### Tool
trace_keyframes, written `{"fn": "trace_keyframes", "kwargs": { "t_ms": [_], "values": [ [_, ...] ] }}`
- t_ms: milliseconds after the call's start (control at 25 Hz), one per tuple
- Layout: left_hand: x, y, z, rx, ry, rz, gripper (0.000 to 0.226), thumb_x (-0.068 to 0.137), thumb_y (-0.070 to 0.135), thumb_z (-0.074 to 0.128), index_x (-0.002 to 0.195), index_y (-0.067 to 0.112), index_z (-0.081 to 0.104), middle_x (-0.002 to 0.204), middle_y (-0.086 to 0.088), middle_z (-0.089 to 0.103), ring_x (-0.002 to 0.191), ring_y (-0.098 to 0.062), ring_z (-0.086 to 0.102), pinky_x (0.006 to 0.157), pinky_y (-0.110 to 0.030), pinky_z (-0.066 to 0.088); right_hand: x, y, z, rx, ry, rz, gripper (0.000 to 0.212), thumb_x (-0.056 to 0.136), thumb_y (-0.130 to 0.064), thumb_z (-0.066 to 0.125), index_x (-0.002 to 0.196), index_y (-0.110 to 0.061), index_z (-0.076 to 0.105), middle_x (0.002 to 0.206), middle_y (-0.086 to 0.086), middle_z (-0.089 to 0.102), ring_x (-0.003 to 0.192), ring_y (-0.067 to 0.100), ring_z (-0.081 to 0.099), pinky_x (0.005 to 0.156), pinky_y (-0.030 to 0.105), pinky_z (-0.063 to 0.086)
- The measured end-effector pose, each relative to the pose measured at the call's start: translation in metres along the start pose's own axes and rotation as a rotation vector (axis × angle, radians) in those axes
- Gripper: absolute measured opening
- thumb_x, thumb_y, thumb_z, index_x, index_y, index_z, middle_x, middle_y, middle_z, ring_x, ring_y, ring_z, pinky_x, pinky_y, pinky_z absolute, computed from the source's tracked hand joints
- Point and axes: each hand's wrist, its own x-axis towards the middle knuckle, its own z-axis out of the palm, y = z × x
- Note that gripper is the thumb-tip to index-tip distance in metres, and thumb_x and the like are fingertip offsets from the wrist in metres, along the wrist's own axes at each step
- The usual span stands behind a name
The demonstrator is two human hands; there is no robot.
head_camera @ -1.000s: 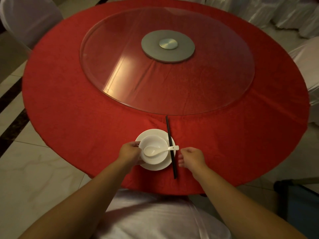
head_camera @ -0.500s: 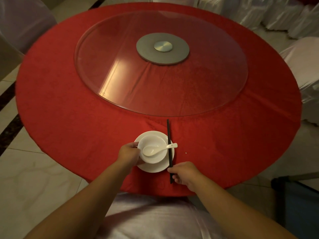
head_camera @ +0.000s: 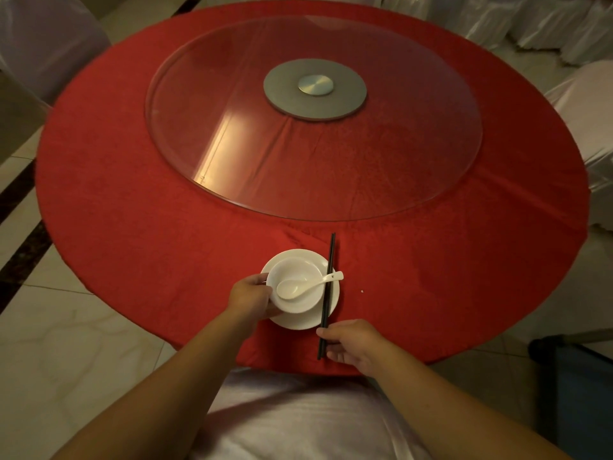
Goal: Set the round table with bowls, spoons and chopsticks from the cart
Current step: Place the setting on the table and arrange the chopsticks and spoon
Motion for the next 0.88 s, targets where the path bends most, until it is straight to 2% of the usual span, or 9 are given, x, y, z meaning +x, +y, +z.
{"fn": "trace_keyframes", "kwargs": {
  "t_ms": [120,320,400,560,680,800,880],
  "values": [
    [0.003,-0.003,-0.005,0.003,0.002,-0.008,0.051,0.083,-0.016,0.048,0.126,0.007,0.064,0.113,-0.029,0.068,0.081,-0.040,0.069,0.078,-0.055,0.062,0.000,0.001,0.004,0.027,-0.008,-0.002,0.035,0.080,-0.009,0.083,0.110,0.000,0.068,0.092,0.015,0.072,0.078,0.024,0.070,0.055,0.025,0.057],
    [0.005,-0.003,-0.003,-0.011,-0.001,-0.003,0.051,0.084,-0.016,0.049,0.128,0.007,0.063,0.114,-0.028,0.068,0.092,-0.045,0.071,0.082,-0.057,0.060,-0.001,-0.002,0.008,0.066,-0.009,-0.003,0.032,0.082,-0.007,0.081,0.111,0.001,0.067,0.095,0.017,0.071,0.080,0.025,0.069,0.058,0.027,0.059],
    [0.003,-0.003,-0.004,-0.009,-0.005,-0.003,0.050,0.084,-0.015,0.050,0.127,0.008,0.063,0.113,-0.027,0.068,0.092,-0.046,0.072,0.080,-0.055,0.062,-0.001,-0.002,0.008,0.074,-0.015,0.004,0.033,0.083,-0.006,0.081,0.111,0.001,0.067,0.093,0.017,0.071,0.080,0.024,0.068,0.059,0.028,0.059],
    [0.003,-0.002,-0.004,-0.031,-0.022,-0.009,0.047,0.086,-0.015,0.051,0.124,0.010,0.063,0.112,-0.027,0.068,0.092,-0.045,0.072,0.066,-0.047,0.065,-0.001,-0.002,0.009,0.074,-0.019,0.006,0.031,0.083,-0.006,0.080,0.110,0.000,0.066,0.094,0.016,0.070,0.083,0.024,0.068,0.058,0.028,0.059],
    [0.007,-0.005,-0.010,-0.039,0.015,0.012,0.027,0.092,0.002,0.061,0.117,0.009,0.065,0.107,-0.021,0.069,0.087,-0.036,0.072,0.068,-0.044,0.064,-0.002,-0.002,0.008,0.059,-0.020,0.003,0.027,0.082,-0.008,0.081,0.105,-0.001,0.069,0.097,0.016,0.072,0.086,0.026,0.069,0.061,0.029,0.060],
    [0.015,-0.007,-0.023,0.001,0.137,0.052,0.015,0.096,0.019,0.061,0.104,0.008,0.068,0.093,-0.013,0.069,0.075,-0.024,0.066,0.059,-0.034,0.058,-0.004,-0.003,0.004,0.019,-0.012,0.002,0.028,0.084,-0.019,0.080,0.105,-0.003,0.070,0.100,0.017,0.074,0.088,0.028,0.074,0.065,0.032,0.063],
    [0.016,-0.005,-0.029,-0.058,0.068,-0.026,0.019,0.100,0.024,0.054,0.102,0.008,0.066,0.099,-0.014,0.071,0.081,-0.025,0.067,0.063,-0.037,0.058,-0.004,-0.007,0.001,0.032,0.043,-0.034,0.025,0.087,-0.024,0.076,0.101,-0.006,0.067,0.101,0.016,0.072,0.086,0.029,0.073,0.063,0.033,0.063]
  ]
}}
